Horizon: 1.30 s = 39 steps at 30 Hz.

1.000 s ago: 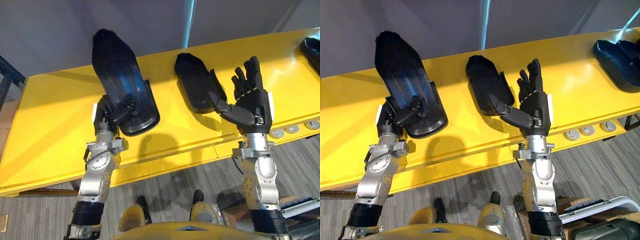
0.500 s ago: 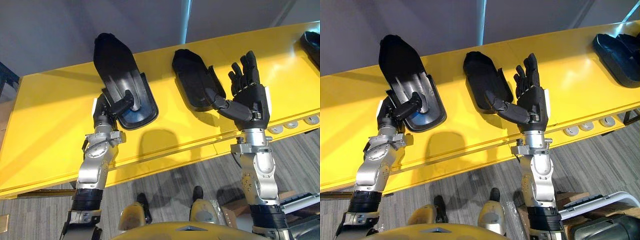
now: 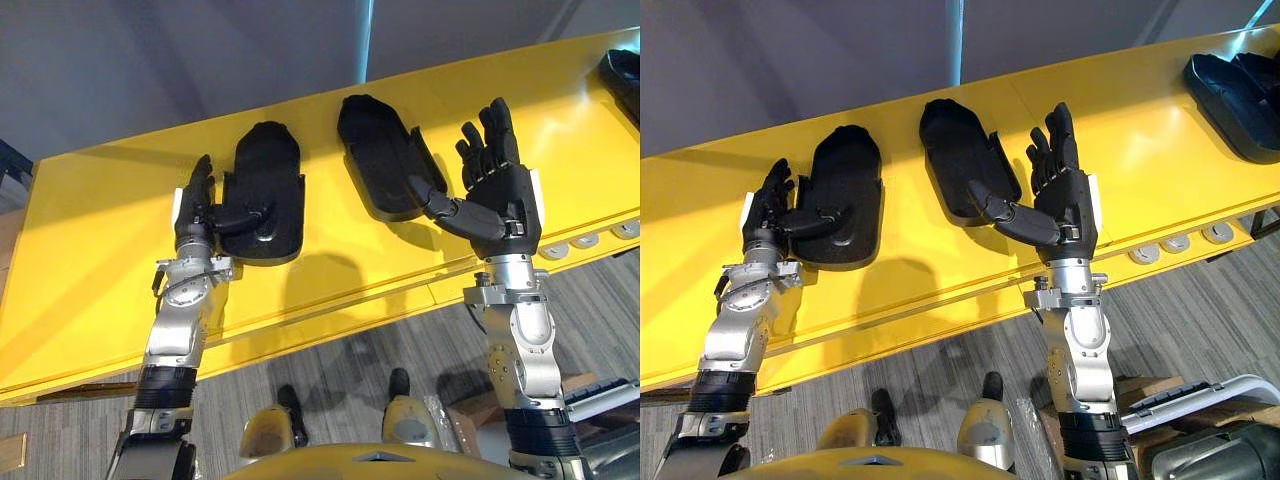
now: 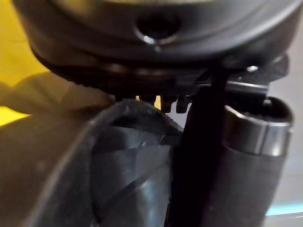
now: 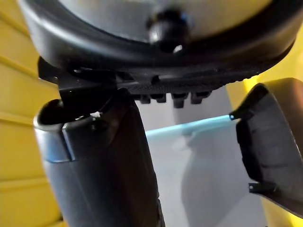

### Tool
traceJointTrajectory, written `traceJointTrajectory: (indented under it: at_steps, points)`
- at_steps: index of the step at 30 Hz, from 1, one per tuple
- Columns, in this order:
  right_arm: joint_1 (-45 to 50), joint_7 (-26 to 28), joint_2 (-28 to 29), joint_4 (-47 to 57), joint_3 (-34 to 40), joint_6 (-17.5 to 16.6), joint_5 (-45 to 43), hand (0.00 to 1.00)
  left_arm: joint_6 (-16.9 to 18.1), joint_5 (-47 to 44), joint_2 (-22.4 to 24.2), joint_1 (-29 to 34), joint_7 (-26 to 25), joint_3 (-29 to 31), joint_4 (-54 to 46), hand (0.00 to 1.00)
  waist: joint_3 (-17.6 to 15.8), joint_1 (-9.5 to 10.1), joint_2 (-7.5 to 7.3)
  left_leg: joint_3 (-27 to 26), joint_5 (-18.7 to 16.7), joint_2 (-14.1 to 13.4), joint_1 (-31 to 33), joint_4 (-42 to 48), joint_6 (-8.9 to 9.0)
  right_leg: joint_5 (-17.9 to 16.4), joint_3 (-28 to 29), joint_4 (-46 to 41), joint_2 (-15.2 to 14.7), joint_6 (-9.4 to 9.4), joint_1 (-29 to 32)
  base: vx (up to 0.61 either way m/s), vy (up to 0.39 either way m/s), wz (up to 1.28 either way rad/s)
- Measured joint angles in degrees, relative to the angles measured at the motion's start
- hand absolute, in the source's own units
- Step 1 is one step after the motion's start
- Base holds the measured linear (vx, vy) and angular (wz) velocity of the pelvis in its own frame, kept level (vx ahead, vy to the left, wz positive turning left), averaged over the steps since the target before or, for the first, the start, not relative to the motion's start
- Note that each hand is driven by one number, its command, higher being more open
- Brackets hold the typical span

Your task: Walk over and take three plastic housings, then place them on the shelf

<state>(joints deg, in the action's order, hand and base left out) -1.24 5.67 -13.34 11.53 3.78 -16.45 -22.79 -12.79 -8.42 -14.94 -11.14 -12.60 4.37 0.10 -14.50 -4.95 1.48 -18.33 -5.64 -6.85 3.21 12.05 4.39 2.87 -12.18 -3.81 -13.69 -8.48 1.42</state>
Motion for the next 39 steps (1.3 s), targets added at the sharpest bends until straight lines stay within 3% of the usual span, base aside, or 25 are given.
traceJointTrajectory:
  at_steps: [8, 16, 19, 22, 24, 30, 39]
  points:
    - [1.8, -0.2, 1.0, 2.8, 0.0, 0.0, 0.1, 1.0, 0.0, 0.0, 0.9, 2.5, -8.4, 2.5, -0.7, 1.0, 0.0, -0.01, -0.06, 0.0, 0.8, 0.2, -1.9, -2.1, 0.17, 0.2, -0.2, 1.0, 0.0, -0.14, -1.3, 0.01, 0.0, 0.0]
    - [2.6, -1.2, 2.7, 3.4, -1.9, -0.3, 2.3, 1.0, 4.2, -0.5, 7.2, 10.6, -10.0, 0.7, -10.0, 1.0, 0.3, 0.49, -1.03, 1.5, 1.4, 0.3, -2.8, -3.4, 0.23, 0.2, -2.1, 1.3, 0.0, -0.15, -3.0, 0.0, -0.003, 0.1]
    - [1.7, -1.2, 2.7, 3.4, -4.1, -0.3, 2.4, 1.0, 4.2, -1.3, 8.2, 12.1, -9.9, -2.0, -11.8, 1.0, 0.7, 1.35, -1.66, 2.3, 1.6, 0.3, -3.7, -3.6, 0.31, 0.2, -3.0, 1.3, 0.0, -0.15, -4.3, -0.03, -0.007, 0.13]
    - [-1.0, -1.3, 2.9, 3.4, -6.3, -0.3, 4.5, 1.0, 6.2, -4.4, 8.4, 13.0, -8.4, -2.8, -13.1, 1.0, 1.6, 1.77, -3.09, 3.0, 2.1, 0.4, -3.6, -4.5, 0.3, 0.2, -3.5, 1.4, 0.0, -0.15, -4.6, -0.05, -0.006, 0.11]
    - [-2.8, -1.0, 2.9, 3.4, -8.0, -0.3, 4.4, 1.0, 9.5, -7.3, 8.6, 14.5, -6.0, -3.5, -15.8, 1.0, 2.4, 2.43, -4.1, 3.8, 2.5, 0.5, -3.7, -5.3, 0.44, 0.3, -4.4, 1.9, 0.2, -0.08, -5.2, -0.03, -0.019, 0.16]
    - [-6.5, -0.9, 2.9, 1.0, -10.6, 2.6, 4.4, 1.0, 14.7, -6.6, 9.5, 14.4, -3.9, -3.7, -21.0, 1.0, 2.9, 3.7, -4.18, 5.8, 4.4, 0.7, -4.8, -7.6, 0.51, 0.6, -6.5, 1.9, 0.4, 0.44, -6.8, -0.03, -0.01, 0.19]
    - [-9.4, -2.3, 2.9, -12.1, -11.3, 8.7, 4.4, 1.0, 15.3, -6.6, 9.2, 17.5, 0.2, -1.5, -20.9, 1.0, 5.1, 5.88, -3.59, 7.2, 9.8, 1.3, -7.8, -17.1, 0.29, 0.6, -8.5, 2.7, 1.0, 0.59, -7.4, -0.03, -0.006, 0.12]
